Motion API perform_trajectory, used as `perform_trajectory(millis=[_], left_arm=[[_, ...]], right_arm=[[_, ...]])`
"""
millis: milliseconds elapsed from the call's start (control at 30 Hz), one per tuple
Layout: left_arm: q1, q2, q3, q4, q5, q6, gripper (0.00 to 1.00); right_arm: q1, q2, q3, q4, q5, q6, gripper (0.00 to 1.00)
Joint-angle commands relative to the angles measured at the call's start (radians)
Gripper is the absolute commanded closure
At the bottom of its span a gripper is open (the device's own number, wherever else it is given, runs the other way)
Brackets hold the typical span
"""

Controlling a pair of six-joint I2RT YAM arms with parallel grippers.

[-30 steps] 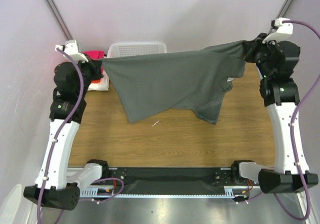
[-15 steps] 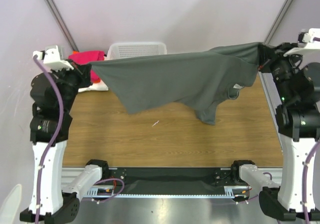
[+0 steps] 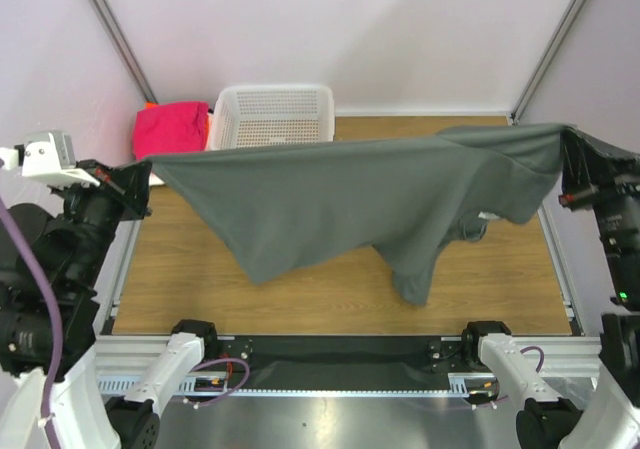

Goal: Fold and stack the t-shirts
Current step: Flatten the tshirt out

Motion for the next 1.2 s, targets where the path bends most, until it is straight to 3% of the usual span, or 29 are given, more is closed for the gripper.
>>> perform_trajectory(millis=[0, 167, 300, 500, 633, 800, 933, 1167], left_arm=[[0.003, 0.015, 0.084, -0.155, -0.102, -0.007, 1.00], [-0.001, 0.072, 0.058, -0.185, -0.099, -0.019, 0.99], [0.000, 0.122, -0.077, -0.123, -0.086, -0.031, 1.00], [0.000, 0.214, -0.403, 0.220, -0.078, -0.080, 1.00], [-0.011, 0.297, -0.517, 0.404, -0.130, -0.087, 1.00], [-0.015, 0.408, -0.667, 0.607, -0.196, -0.107, 1.00], [-0.017, 0.538, -0.672, 0.761, -0.210, -0.111, 1.00], [-0.017, 0.782, -0.571, 0.826, -0.250, -0.108, 1.00]], right_arm=[[-0.007, 0.012, 0.085, -0.138, 0.066, -0.016, 1.00], [-0.005, 0.044, 0.094, -0.234, 0.079, 0.003, 1.00], [-0.005, 0.034, -0.074, -0.203, 0.088, 0.035, 1.00], [-0.005, 0.025, -0.543, 0.111, 0.048, 0.119, 1.00], [-0.005, 0.075, -0.694, 0.256, 0.053, 0.142, 1.00], [-0.005, 0.168, -0.909, 0.555, 0.050, 0.150, 1.00], [-0.005, 0.323, -0.926, 0.673, 0.050, 0.139, 1.00], [-0.005, 0.622, -0.833, 0.851, 0.050, 0.112, 1.00]])
